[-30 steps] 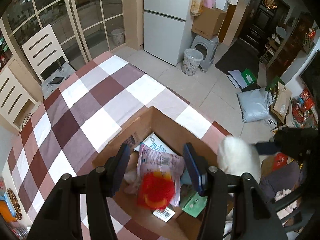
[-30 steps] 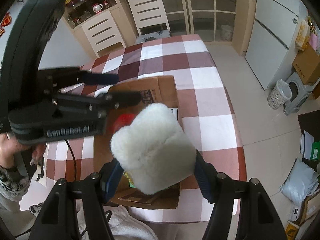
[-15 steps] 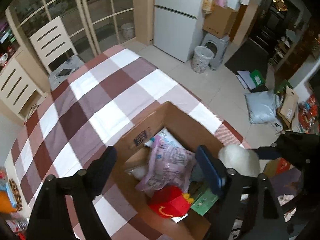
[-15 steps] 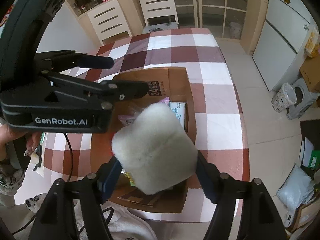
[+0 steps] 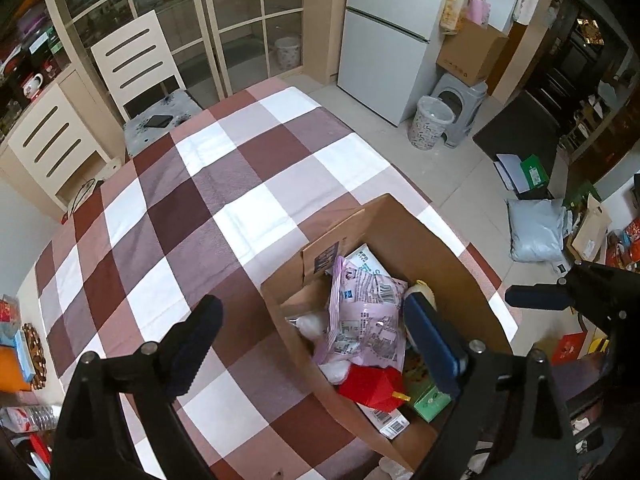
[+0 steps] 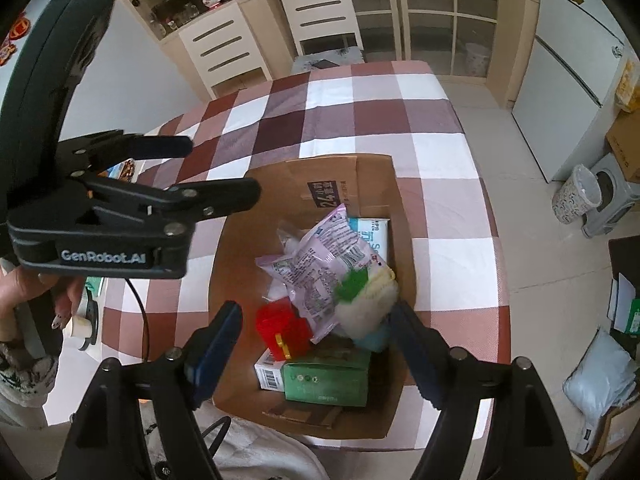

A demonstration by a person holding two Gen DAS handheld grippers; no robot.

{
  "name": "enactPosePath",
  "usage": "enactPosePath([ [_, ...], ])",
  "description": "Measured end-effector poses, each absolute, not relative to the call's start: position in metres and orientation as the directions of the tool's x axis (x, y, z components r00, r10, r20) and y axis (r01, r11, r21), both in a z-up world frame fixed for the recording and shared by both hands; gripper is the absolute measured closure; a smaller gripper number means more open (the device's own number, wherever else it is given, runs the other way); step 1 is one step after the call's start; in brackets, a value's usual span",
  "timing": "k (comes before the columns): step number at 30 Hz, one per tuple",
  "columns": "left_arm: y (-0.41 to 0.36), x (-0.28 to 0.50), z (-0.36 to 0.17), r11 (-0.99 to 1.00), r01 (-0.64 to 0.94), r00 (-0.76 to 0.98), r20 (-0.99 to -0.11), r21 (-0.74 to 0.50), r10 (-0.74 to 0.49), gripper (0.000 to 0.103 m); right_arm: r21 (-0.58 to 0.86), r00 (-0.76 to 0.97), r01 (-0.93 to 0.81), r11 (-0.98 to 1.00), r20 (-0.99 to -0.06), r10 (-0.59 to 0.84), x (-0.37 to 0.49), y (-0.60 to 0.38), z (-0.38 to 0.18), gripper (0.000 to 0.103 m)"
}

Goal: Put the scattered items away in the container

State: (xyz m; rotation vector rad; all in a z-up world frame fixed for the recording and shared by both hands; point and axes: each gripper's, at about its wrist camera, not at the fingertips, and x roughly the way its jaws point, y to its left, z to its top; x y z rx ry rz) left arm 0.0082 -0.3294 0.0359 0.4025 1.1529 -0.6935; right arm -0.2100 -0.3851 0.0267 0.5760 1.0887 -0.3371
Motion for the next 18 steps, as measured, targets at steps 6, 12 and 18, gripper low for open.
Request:
enactPosePath([
  [6, -0.326, 0.004, 0.041, 0.737, 0.673, 0.231, -0.93, -0.059, -0.285, 0.009, 0.256, 0.423, 0.554, 0.792, -0.906, -0.004, -0.211, -0.388, 0.033, 0.024],
  [12, -0.322, -0.003, 0.044, 0.754, 0.652, 0.202, -0.94, -0.08, -0.274, 0.005, 0.24, 0.411, 0.573, 0.784, -0.912, -0.021, -0.215, -0.388, 0.038, 0.024],
  [18, -0.319, -0.016, 0.045, 0.788, 0.611, 0.167, -0.962, -0.072, -0.218, 0.003, 0.227, 0.385, 0.599, 0.768, -0.923, -0.027, -0.22, -0.386, 0.036, 0.024],
])
